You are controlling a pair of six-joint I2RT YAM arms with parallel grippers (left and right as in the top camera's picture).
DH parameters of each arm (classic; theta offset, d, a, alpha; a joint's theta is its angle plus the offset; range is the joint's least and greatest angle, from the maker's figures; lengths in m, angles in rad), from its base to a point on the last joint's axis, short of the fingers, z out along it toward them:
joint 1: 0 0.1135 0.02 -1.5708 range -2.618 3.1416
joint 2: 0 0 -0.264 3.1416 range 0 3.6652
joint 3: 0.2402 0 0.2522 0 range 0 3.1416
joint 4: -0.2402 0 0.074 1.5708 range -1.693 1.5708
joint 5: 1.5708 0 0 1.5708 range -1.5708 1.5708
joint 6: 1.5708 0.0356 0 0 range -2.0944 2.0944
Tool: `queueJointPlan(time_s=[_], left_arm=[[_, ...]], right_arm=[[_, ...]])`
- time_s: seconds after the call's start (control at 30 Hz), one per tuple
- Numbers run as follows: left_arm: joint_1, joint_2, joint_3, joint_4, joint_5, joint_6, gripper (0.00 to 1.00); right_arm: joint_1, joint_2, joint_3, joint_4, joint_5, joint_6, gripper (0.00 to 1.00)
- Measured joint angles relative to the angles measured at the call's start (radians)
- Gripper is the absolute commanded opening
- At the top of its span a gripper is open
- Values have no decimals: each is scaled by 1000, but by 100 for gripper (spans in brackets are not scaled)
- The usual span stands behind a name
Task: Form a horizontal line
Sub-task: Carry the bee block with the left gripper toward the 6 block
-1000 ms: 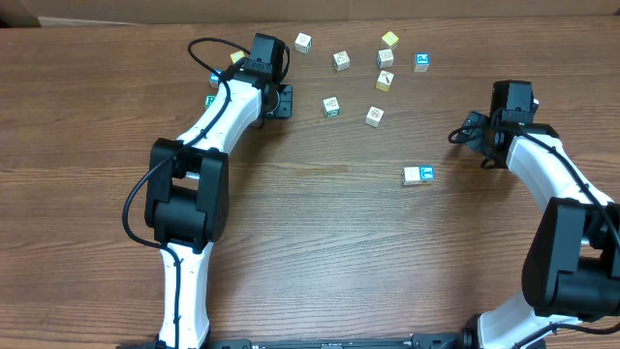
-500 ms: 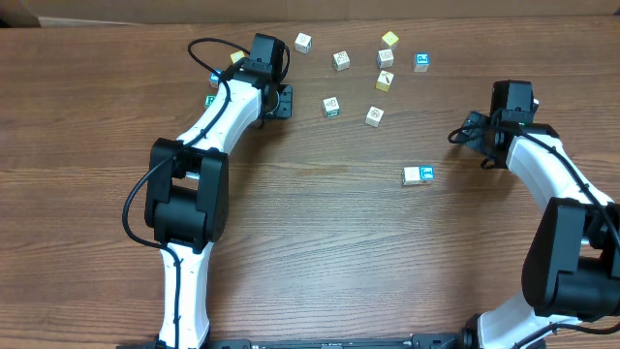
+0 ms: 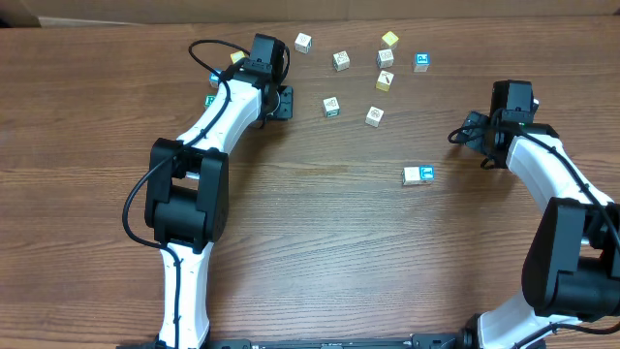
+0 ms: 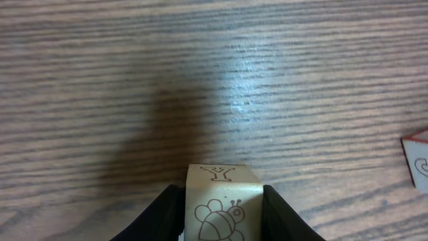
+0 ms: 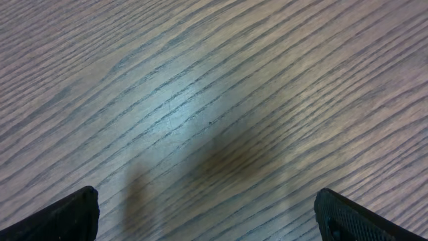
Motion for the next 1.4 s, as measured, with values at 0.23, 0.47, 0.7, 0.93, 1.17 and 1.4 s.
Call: queueJointPlan(time_s=[0.23,0.47,0.7,0.93,1.17,1.4], left_arm=[[0,-66,-6,-65,19,-1,26],[-20,-290,-6,-164,22,-8,26],[-93,-445,-6,-304,23,-78,23],[-210,-466,-6,-396,23,-173,23],[-356,-466,-6,-404,10,-266,24],[-477,-466,-6,-382,-51,-374,25]], right_arm=[[0,0,0,0,0,0,100],[0,0,0,1,0,0,100],[0,0,0,0,0,0,100],[0,0,0,1,0,0,100],[0,0,0,0,0,0,100],[0,0,0,0,0,0,100]])
